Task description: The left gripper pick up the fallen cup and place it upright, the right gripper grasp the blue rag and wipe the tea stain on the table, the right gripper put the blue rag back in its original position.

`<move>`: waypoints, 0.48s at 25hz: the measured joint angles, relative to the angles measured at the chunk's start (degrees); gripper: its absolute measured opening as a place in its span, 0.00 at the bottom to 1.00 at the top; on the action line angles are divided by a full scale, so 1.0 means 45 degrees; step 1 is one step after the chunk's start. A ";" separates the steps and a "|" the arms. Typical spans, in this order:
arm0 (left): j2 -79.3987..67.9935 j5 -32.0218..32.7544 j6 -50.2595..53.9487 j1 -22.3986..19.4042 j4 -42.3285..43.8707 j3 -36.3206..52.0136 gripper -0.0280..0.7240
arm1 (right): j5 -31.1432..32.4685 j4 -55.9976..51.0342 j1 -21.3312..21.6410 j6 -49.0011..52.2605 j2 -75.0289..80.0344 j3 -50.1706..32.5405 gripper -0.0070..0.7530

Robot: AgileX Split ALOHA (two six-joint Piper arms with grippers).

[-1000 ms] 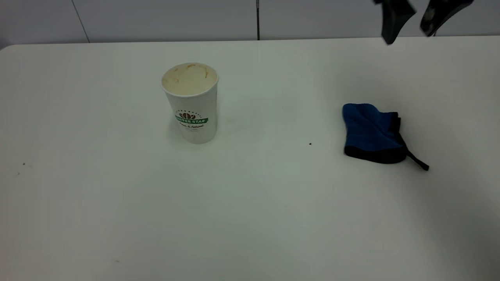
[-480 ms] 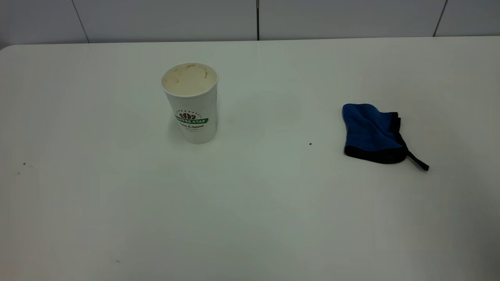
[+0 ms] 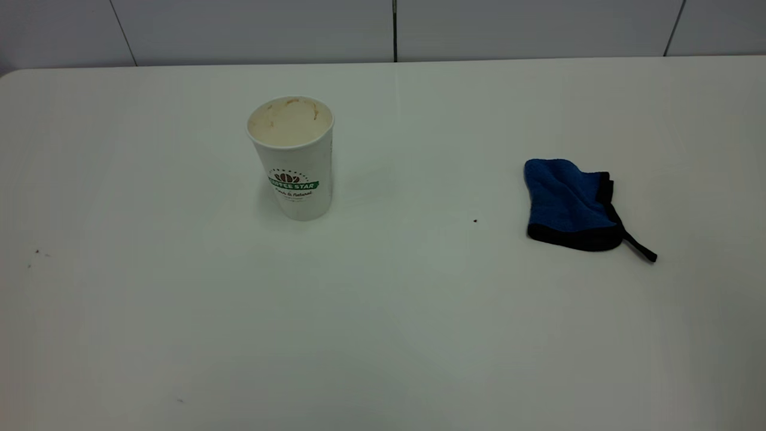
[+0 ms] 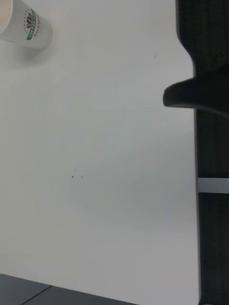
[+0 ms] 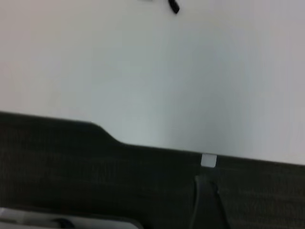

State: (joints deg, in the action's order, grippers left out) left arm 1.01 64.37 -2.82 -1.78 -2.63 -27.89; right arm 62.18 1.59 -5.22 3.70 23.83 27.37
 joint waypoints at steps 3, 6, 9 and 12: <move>0.0000 0.0000 0.0000 0.0000 0.0000 0.0000 0.72 | 0.0014 0.0015 0.0584 0.0000 -0.0416 0.0000 0.71; 0.0000 0.0000 0.0000 0.0000 0.0000 0.0000 0.72 | 0.0014 0.0027 0.0863 0.0000 -0.0454 0.0000 0.71; 0.0000 0.0000 0.0000 0.0000 0.0000 0.0000 0.72 | 0.0022 0.0027 0.0922 0.0000 -0.0712 -0.0039 0.71; 0.0000 0.0000 0.0000 0.0000 0.0000 0.0000 0.72 | 0.0112 0.0027 0.0922 0.0006 -0.1478 -0.0125 0.71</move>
State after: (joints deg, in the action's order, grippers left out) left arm 1.01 64.37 -2.82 -1.78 -2.63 -27.89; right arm 62.69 1.71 -1.07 3.73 17.18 26.80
